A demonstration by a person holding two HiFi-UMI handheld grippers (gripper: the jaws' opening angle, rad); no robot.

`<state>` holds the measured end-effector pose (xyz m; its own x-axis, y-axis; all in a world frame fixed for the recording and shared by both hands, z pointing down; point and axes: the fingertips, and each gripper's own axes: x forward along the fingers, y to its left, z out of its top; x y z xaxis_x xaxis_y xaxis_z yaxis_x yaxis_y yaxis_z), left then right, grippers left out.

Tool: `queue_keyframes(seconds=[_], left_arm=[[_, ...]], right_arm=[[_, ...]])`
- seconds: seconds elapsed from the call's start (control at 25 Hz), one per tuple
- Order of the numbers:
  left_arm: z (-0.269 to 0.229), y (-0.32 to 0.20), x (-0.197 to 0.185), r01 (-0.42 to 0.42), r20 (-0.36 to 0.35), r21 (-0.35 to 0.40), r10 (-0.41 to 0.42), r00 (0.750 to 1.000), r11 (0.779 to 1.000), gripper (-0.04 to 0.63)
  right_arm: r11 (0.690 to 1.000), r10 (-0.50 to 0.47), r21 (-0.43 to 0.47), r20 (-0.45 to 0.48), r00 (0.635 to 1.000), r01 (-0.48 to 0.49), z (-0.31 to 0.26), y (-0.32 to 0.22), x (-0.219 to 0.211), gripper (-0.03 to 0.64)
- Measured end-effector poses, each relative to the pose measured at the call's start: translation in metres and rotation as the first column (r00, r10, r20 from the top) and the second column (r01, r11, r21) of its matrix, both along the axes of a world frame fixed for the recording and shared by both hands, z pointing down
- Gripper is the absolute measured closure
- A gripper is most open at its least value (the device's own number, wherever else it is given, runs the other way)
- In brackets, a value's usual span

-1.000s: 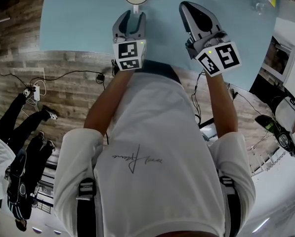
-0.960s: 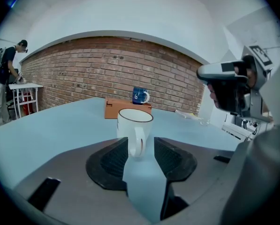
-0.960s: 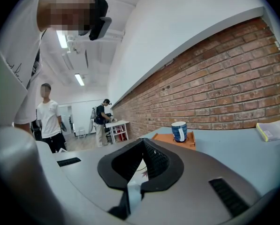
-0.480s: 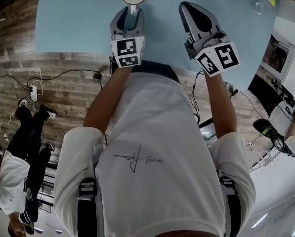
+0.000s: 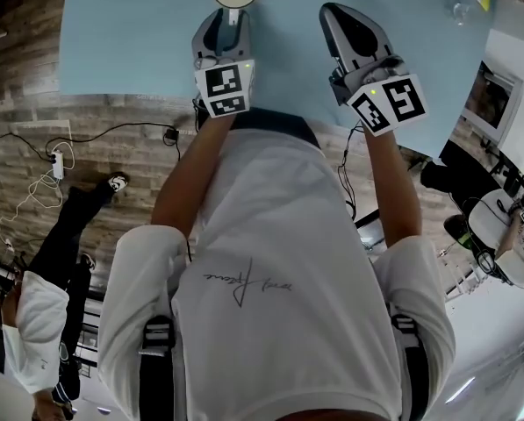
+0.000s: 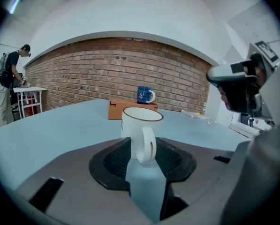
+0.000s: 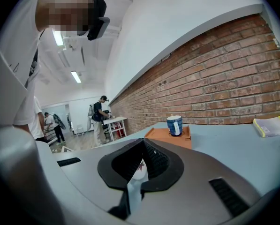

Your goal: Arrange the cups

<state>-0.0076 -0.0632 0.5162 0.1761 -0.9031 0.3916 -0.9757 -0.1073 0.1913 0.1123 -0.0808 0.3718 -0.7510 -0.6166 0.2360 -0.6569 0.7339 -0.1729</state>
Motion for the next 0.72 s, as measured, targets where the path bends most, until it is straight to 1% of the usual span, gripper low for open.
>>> queue_keyframes(seconds=[0.12,0.16,0.24,0.28,0.72], left_arm=[[0.0003,-0.0013,-0.0002,0.002,0.006,0.002,-0.002,1.000,1.000,0.454],[0.0000,-0.0014,-0.0003,0.003,0.009,0.004,-0.003,1.000,1.000,0.467],[-0.0007,-0.0005,-0.0010,0.004,0.016,0.007,-0.004,1.000,1.000,0.516],[-0.0009,0.0000,-0.0014,0.003,0.020,0.010,-0.003,1.000,1.000,0.523],[-0.0022,-0.0006,-0.0026,-0.019,0.052,0.017,0.018,0.998,1.000,0.535]], right_arm=[[1.000,0.003,-0.004,0.000,1.000,-0.003,0.0017,-0.0010,0.0019,0.596],[1.000,0.003,-0.004,-0.001,1.000,-0.003,0.0018,-0.0012,0.0026,0.595],[1.000,0.006,-0.004,-0.003,1.000,-0.006,0.0018,-0.0004,0.0033,0.595],[1.000,0.006,-0.004,-0.004,1.000,-0.006,0.0021,0.0001,0.0032,0.595],[1.000,-0.003,-0.020,-0.006,1.000,0.003,0.0076,-0.0003,-0.0025,0.595]])
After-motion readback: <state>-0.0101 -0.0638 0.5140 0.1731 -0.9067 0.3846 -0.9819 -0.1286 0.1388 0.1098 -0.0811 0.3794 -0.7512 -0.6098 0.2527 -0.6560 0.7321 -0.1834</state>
